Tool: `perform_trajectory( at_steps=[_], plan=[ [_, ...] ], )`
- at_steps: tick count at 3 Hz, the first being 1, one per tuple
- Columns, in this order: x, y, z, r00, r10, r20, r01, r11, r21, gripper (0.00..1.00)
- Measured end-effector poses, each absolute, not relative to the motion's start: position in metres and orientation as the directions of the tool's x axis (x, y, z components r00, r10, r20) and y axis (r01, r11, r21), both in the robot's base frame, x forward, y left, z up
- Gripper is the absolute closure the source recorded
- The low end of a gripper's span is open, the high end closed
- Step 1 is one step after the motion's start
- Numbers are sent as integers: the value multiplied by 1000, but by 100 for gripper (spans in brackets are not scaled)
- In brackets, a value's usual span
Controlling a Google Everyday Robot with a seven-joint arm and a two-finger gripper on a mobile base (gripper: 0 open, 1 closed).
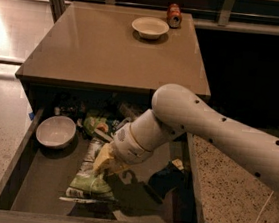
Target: Pick green jalapeno chip bag from top drawer and place on counter
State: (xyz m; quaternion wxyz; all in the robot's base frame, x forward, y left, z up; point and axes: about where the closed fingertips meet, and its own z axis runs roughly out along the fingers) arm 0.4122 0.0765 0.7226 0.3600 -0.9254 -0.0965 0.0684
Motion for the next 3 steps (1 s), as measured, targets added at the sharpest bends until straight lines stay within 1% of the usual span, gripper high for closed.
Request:
perform_trajectory(
  at_steps=[1,2,3],
  plan=[
    [418,57,794,982,180,64,180,-755,-631,100],
    [418,57,794,981,182,64,181,-756,-630,100],
    [421,55,790,985,155,74,167,-753,-636,100]
  ],
)
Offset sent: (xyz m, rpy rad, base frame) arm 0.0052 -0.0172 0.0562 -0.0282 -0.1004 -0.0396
